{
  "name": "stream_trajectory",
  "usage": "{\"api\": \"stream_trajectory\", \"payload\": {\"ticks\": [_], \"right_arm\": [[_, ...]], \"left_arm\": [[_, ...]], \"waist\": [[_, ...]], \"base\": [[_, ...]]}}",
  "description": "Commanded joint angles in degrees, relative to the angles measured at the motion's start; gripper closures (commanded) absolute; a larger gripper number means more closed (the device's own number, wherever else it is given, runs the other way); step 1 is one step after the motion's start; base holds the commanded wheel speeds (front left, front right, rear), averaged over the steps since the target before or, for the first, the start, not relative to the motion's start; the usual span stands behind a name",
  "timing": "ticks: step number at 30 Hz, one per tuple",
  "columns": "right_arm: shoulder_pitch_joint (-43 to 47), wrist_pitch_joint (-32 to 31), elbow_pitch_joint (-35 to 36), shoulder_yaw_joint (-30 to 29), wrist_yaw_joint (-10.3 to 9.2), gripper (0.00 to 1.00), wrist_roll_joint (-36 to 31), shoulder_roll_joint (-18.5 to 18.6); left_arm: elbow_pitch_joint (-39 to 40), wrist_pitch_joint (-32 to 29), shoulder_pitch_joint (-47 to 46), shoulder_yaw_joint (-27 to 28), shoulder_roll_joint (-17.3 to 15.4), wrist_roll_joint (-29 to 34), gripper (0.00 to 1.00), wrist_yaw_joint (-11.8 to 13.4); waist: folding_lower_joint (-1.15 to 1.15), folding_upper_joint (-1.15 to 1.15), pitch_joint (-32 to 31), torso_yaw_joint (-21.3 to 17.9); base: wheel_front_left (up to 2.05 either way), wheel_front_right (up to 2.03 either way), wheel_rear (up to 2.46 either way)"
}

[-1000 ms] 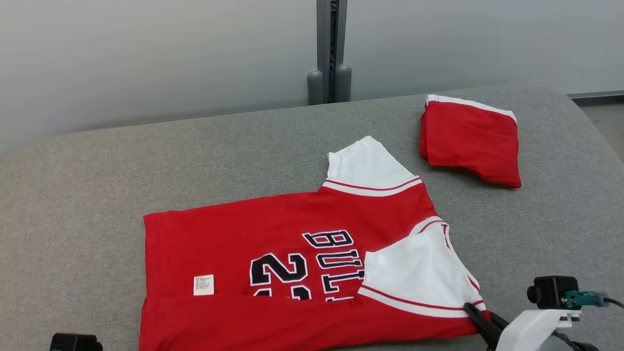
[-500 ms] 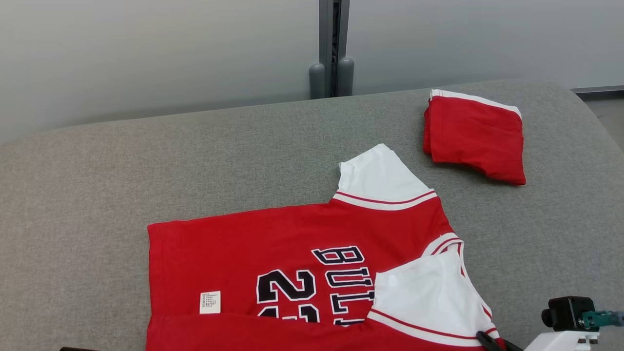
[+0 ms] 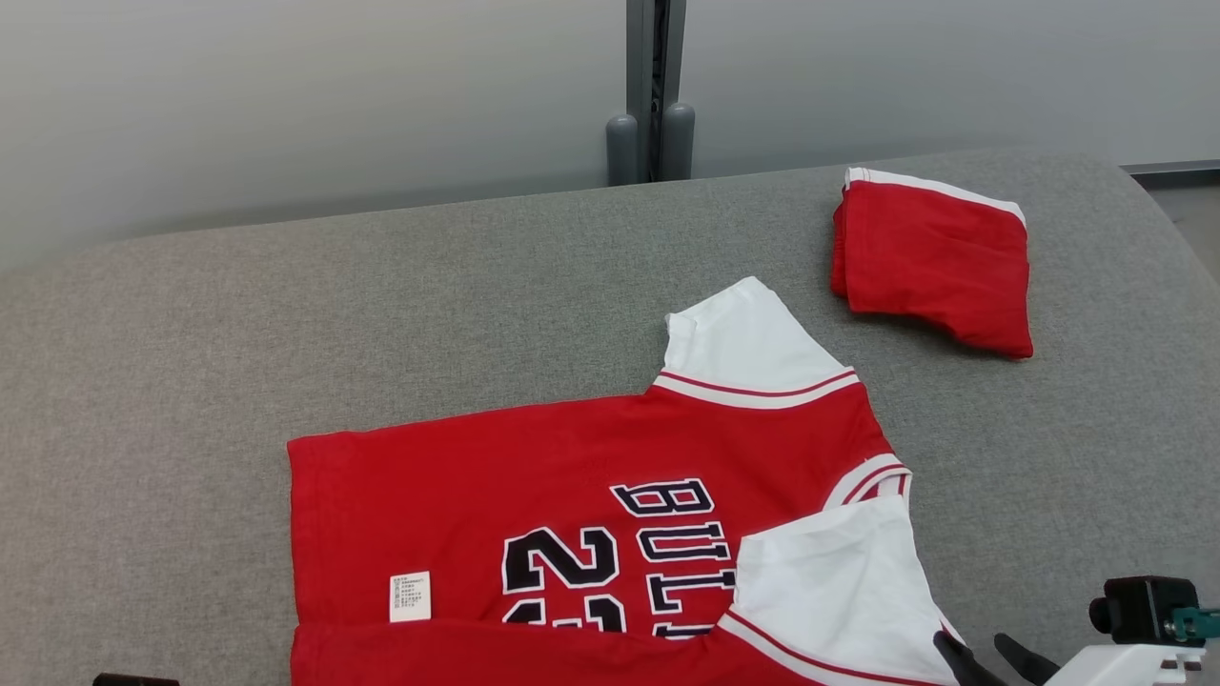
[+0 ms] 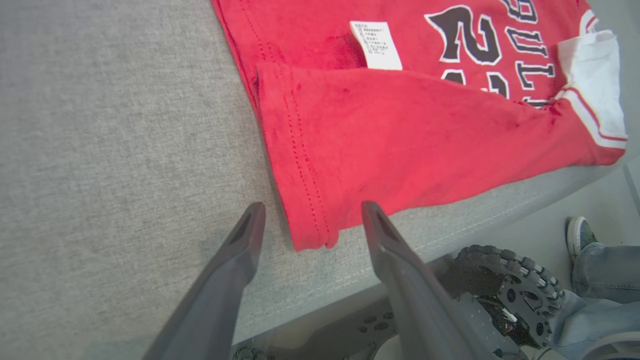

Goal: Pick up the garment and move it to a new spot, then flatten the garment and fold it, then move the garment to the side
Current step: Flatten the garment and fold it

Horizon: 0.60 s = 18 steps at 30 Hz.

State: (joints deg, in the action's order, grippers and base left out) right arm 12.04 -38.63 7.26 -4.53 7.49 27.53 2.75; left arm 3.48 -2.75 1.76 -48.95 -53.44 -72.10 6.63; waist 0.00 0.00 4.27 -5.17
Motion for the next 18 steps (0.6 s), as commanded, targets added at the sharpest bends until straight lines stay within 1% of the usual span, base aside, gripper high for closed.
{"api": "stream_trajectory", "payload": {"ticks": [1,4,7,12,16,18], "right_arm": [[-0.5,1.0,0.83,-0.35,0.01,0.0,0.15,0.35],[-1.6,2.34,2.0,-0.54,0.01,0.0,-0.59,0.35],[-3.11,4.15,3.39,-1.4,0.01,0.0,-1.37,0.35],[-8.31,6.68,4.14,-2.23,0.01,0.0,-2.79,0.33],[-12.89,8.25,2.17,-1.34,0.01,0.0,-3.79,0.32],[-16.51,9.59,0.38,-0.79,0.01,0.0,-4.93,0.34]], "left_arm": [[0.38,0.75,-1.27,0.87,-0.62,0.35,0.0,0.49],[0.97,1.63,-1.77,1.73,-1.21,0.91,0.0,1.0],[1.23,3.43,-3.34,3.43,-1.66,2.02,0.0,2.2],[0.93,8.05,-6.27,6.45,-0.82,4.33,0.0,4.01],[0.14,9.3,-8.43,7.04,-0.69,6.23,0.0,3.76],[-0.74,9.31,-10.29,7.23,-0.1,6.98,0.0,2.97]], "waist": [[0.0,0.0,0.02,-0.04],[0.0,0.0,0.17,-0.07],[0.0,0.0,0.55,-0.05],[0.0,0.0,2.24,-0.03],[0.0,0.0,4.08,0.2],[0.0,0.0,5.61,0.68]], "base": [[0.0,0.0,0.0],[0.0,0.0,0.0],[0.0,0.0,0.0],[0.0,0.0,0.0],[0.0,0.0,0.0],[0.0,0.0,0.0]]}}
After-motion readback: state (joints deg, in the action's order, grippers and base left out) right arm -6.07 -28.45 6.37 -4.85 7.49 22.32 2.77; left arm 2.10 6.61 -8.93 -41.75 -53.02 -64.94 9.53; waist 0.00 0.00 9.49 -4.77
